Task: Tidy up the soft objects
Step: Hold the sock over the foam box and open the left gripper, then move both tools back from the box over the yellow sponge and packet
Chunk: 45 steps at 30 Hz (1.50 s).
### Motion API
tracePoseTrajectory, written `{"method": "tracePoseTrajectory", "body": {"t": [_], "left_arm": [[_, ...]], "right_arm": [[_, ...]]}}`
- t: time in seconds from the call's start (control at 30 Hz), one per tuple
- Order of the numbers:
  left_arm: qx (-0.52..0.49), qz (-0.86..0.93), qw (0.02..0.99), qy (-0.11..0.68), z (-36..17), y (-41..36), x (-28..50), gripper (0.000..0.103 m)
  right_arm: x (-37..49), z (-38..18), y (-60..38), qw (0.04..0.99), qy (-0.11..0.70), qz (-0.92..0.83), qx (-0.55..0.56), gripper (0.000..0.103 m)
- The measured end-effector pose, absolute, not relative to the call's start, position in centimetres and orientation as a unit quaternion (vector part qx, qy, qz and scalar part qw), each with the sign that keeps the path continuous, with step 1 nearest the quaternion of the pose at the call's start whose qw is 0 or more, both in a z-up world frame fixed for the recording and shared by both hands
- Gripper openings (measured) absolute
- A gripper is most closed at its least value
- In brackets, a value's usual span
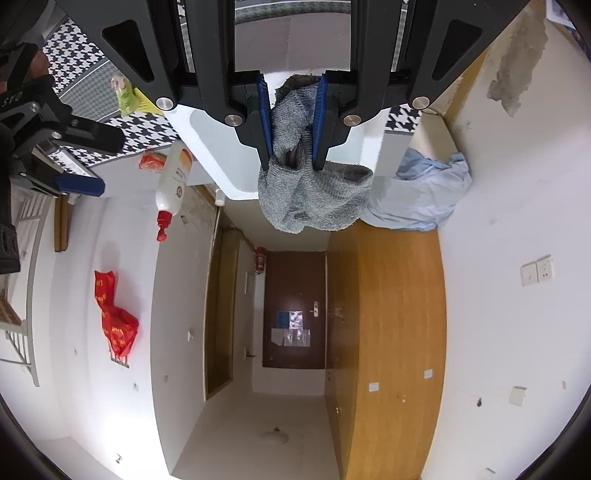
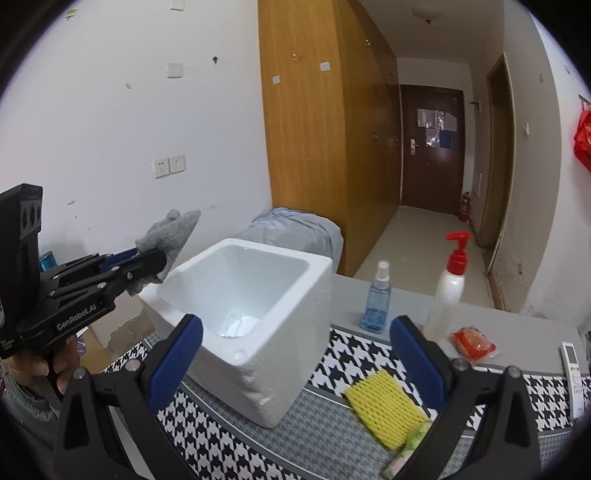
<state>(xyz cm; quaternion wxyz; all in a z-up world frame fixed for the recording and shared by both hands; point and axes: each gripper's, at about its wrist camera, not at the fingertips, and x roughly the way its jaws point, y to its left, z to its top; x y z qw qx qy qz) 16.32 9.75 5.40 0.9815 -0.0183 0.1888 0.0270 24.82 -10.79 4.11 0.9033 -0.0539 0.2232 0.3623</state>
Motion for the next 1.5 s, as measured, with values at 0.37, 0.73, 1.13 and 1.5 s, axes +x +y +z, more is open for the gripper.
{"method": "tracePoseTrajectory", "body": {"t": [0.37,0.73,1.13,1.5], "left_arm": [[-0.022,0.015,0.978,0.206,5.2,9.8,18.7,0.020],[-0.019,0.015,0.975,0.219,4.5,9.6,20.3,0.057],[-0.026,0.034,0.981,0.188,5.1,9.0,19.3,0.102],[-0.021,0.024,0.984,0.174,6.0,6.5,17.6,0.102]], "right_arm": [[25.1,3.6,-12.5,0.909,0.226,0.348,-0.048,0.102],[25.3,3.3,-14.0,0.914,0.228,0.332,-0.050,0.102],[25.7,3.0,-15.1,0.917,0.230,0.323,-0.044,0.103],[25.5,2.9,-17.2,0.920,0.226,0.318,-0.034,0.102]]}}
